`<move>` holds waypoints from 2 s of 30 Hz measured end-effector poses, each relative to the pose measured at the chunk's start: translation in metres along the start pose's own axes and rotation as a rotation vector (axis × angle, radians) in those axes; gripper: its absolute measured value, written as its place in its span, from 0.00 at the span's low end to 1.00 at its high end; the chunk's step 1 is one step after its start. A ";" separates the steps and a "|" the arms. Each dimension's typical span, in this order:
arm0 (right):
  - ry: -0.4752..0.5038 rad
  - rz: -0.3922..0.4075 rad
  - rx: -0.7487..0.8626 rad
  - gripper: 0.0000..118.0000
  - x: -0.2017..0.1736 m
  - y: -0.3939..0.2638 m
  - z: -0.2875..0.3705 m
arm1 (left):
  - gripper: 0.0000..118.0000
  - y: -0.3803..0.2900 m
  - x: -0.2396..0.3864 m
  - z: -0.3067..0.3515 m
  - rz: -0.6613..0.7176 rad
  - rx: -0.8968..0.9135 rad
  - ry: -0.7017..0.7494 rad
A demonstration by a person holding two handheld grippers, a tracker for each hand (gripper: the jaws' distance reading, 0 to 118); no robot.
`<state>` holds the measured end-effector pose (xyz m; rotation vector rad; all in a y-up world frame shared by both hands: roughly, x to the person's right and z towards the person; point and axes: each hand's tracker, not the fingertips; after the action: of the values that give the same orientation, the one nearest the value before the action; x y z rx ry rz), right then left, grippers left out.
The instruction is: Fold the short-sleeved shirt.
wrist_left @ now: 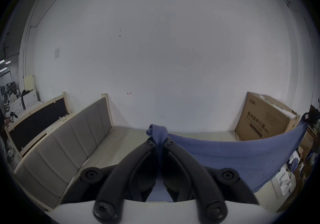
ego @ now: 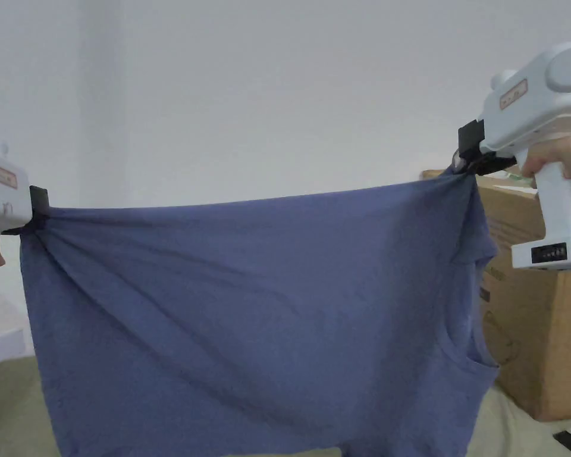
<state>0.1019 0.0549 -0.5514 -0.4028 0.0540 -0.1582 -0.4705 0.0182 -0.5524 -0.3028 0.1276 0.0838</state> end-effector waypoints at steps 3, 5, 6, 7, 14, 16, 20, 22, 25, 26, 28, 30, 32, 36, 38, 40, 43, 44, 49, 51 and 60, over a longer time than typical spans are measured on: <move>0.000 -0.020 0.036 0.00 -0.010 0.034 0.000 | 0.04 0.027 0.003 -0.009 -0.018 0.039 0.027; 0.017 -0.033 0.058 0.00 -0.016 0.055 -0.002 | 0.04 0.045 0.003 -0.017 -0.028 0.057 0.040; 0.011 -0.032 0.064 0.00 -0.019 0.063 -0.003 | 0.04 0.051 0.003 -0.019 -0.036 0.069 0.042; -0.001 -0.025 0.078 0.00 -0.023 0.071 -0.004 | 0.04 0.059 0.001 -0.022 -0.029 0.079 0.036; -0.014 -0.018 0.100 0.00 -0.035 0.093 -0.026 | 0.04 0.088 0.003 -0.052 -0.038 0.105 0.059; -0.035 0.010 0.093 0.00 -0.036 0.093 -0.035 | 0.03 0.088 0.001 -0.058 -0.031 0.107 0.042; -0.004 -0.032 0.069 0.00 -0.023 0.092 -0.067 | 0.03 0.080 -0.002 -0.078 -0.027 0.122 0.033; -0.001 -0.059 0.077 0.00 -0.022 0.085 -0.075 | 0.03 0.071 -0.007 -0.087 0.018 0.123 0.025; -0.025 0.039 0.046 0.00 -0.033 0.062 -0.082 | 0.03 0.054 -0.009 -0.104 0.006 0.115 0.022; -0.029 0.050 0.030 0.00 -0.032 0.056 -0.089 | 0.03 0.048 -0.008 -0.111 -0.044 0.095 0.033; -0.012 0.027 0.033 0.00 -0.029 0.047 -0.103 | 0.04 0.029 -0.009 -0.120 -0.043 0.097 0.040; -0.009 0.021 0.022 0.00 -0.026 0.031 -0.118 | 0.03 0.008 -0.015 -0.129 -0.011 0.071 0.021; -0.015 0.037 -0.008 0.00 -0.022 0.009 -0.134 | 0.03 -0.022 -0.022 -0.143 0.015 0.024 0.005; 0.000 0.019 -0.139 0.00 -0.018 -0.067 -0.166 | 0.04 -0.106 -0.033 -0.180 0.022 -0.133 0.020; -0.022 0.026 -0.206 0.00 -0.013 -0.109 -0.189 | 0.03 -0.152 -0.038 -0.196 0.050 -0.213 0.019; -0.033 0.020 -0.281 0.00 -0.007 -0.159 -0.214 | 0.03 -0.202 -0.040 -0.205 0.074 -0.288 0.033; -0.051 -0.011 -0.373 0.00 0.005 -0.237 -0.240 | 0.04 -0.273 -0.037 -0.211 0.070 -0.368 0.047; -0.056 -0.023 -0.401 0.00 0.009 -0.259 -0.245 | 0.04 -0.293 -0.035 -0.208 0.066 -0.395 0.056; -0.082 -0.104 -0.503 0.00 0.035 -0.369 -0.245 | 0.03 -0.389 -0.048 -0.196 0.073 -0.568 0.040; -0.113 -0.120 -0.522 0.00 0.043 -0.397 -0.237 | 0.04 -0.409 -0.054 -0.184 0.057 -0.590 0.045; -0.064 -0.126 -0.578 0.00 0.053 -0.471 -0.133 | 0.03 -0.461 -0.071 -0.079 -0.013 -0.610 0.033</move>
<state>0.0762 -0.4325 -0.4891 -0.9890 0.0098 -0.2540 -0.5029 -0.4489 -0.4829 -0.9137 0.1312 0.1040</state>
